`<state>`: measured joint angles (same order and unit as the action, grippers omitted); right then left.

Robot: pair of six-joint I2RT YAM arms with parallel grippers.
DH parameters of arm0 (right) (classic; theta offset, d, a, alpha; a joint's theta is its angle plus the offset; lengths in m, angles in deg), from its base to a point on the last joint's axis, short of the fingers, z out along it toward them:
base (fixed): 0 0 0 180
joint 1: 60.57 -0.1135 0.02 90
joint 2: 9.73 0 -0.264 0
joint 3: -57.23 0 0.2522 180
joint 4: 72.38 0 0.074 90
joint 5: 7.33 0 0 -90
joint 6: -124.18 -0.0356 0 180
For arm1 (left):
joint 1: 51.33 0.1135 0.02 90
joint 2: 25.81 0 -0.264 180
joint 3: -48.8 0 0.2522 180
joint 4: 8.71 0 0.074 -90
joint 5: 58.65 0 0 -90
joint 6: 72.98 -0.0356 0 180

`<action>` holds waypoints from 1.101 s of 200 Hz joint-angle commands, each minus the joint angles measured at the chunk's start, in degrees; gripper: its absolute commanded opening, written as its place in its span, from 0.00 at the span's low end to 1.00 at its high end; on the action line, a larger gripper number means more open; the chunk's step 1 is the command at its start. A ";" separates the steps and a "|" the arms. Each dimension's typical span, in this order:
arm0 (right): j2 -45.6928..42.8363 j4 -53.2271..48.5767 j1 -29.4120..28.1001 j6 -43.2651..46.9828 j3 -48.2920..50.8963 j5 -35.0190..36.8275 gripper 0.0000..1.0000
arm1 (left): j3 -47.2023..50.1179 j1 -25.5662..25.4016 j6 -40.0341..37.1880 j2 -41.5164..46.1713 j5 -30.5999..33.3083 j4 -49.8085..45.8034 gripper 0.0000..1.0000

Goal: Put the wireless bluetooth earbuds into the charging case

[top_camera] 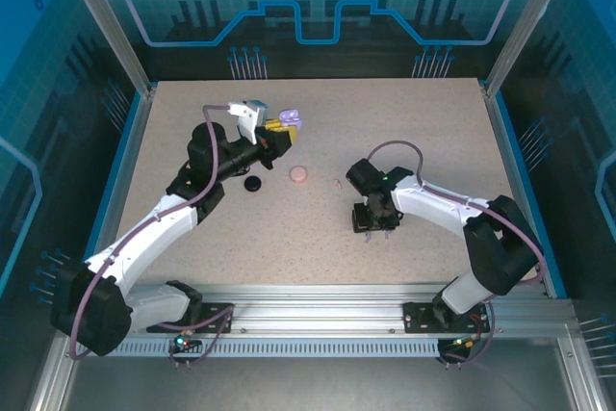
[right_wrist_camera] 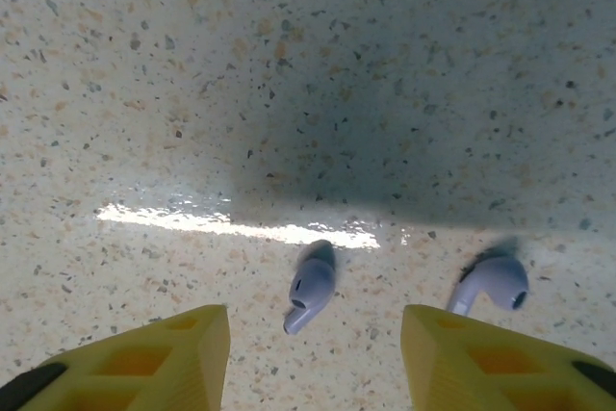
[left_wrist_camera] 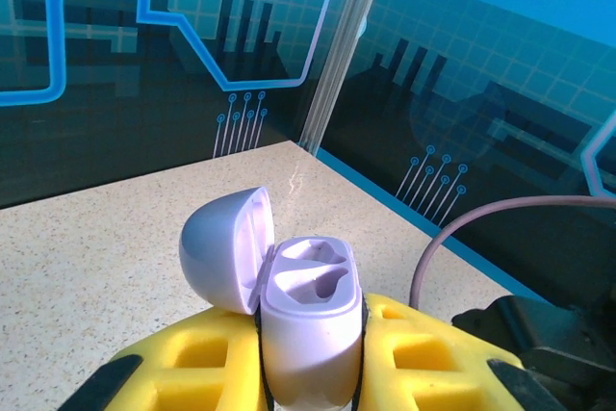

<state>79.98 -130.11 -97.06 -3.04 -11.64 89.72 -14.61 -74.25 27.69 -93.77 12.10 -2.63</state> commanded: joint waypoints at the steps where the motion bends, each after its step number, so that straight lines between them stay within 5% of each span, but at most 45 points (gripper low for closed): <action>1: 1.90 2.68 -1.50 -2.93 1.11 0.15 0.48 | 0.61 -0.89 0.71 0.31 0.46 1.93 0.00; 220: 7.86 2.56 -3.55 -4.75 1.63 5.87 0.29 | 0.91 -3.01 -0.12 1.45 -0.09 0.49 0.00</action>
<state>86.67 -126.96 -99.99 -6.99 -11.27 93.09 -14.20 -76.69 27.65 -93.66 12.08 -2.68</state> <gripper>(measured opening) 0.301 0.218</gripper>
